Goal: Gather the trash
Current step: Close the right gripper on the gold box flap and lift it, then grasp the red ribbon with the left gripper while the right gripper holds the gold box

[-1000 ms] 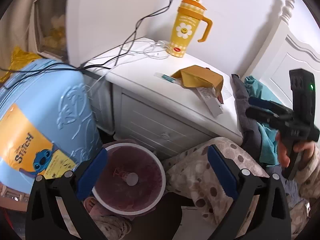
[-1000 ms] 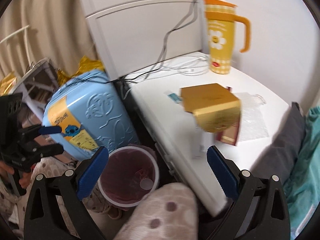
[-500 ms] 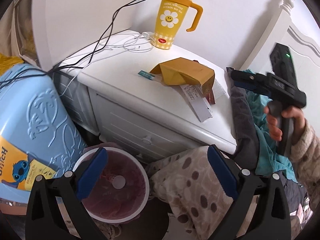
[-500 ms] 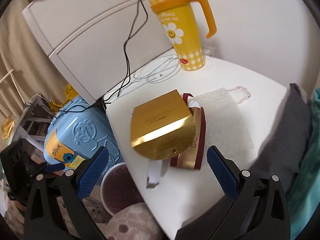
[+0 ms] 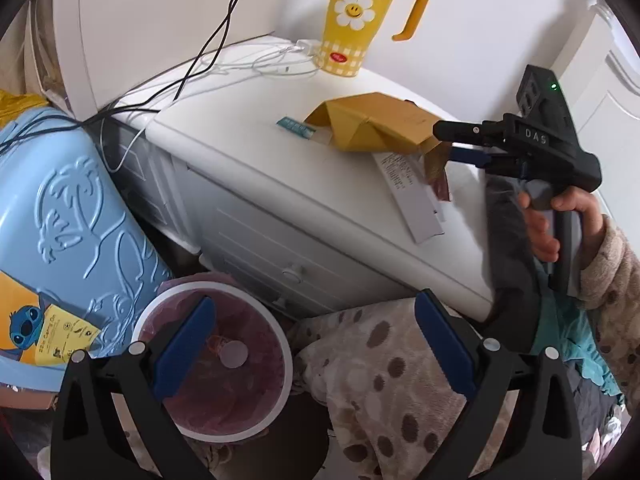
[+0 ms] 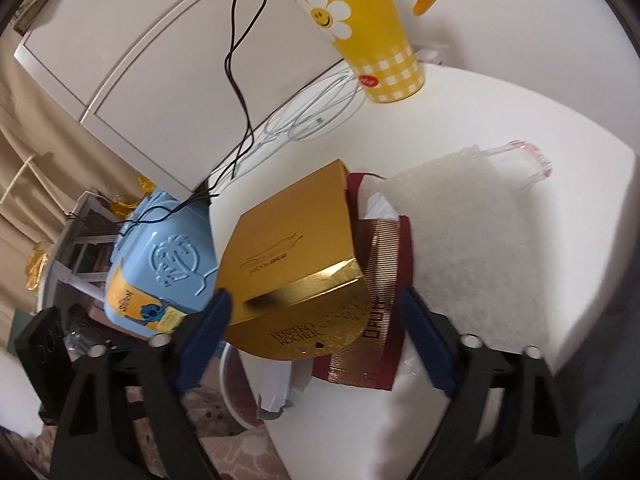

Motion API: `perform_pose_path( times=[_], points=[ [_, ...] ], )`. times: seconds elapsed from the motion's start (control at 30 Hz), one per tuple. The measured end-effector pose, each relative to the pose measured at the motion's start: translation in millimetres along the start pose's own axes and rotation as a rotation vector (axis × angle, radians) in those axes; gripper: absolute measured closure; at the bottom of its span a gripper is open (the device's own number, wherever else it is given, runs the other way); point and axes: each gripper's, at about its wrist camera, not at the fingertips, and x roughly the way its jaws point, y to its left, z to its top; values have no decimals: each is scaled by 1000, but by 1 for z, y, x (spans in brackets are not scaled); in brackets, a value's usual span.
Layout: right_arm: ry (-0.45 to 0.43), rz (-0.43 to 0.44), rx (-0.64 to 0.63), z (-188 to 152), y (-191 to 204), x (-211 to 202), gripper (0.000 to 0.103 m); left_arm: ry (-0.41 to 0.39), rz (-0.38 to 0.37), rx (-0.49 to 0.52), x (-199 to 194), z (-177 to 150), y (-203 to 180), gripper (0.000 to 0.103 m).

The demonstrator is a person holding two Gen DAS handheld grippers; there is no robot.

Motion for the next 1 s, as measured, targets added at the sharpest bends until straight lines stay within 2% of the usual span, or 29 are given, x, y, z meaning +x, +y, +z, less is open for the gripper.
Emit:
perform_pose_path(
  times=[0.13,0.4,0.53,0.6,0.73,0.87,1.0],
  points=[
    [1,31,-7,1,1,1,43,10,10,-19,5,-2,1,5],
    [-1,68,-9,2,3,-2,66,10,8,-32,7,-2,1,5],
    [-2,78,-48,3,12,-2,84,8,8,-33,7,-2,1,5],
    [-5,78,-68,5,17,-1,87,7,5,-38,7,-3,3,5],
    [-26,117,-101,8,30,-4,101,8,8,-53,7,-4,8,5],
    [-92,112,-175,13,53,-17,103,-3,7,-60,3,-4,12,5],
    [-140,67,-235,20,71,-31,103,-13,1,-60,1,1,13,5]
  ],
)
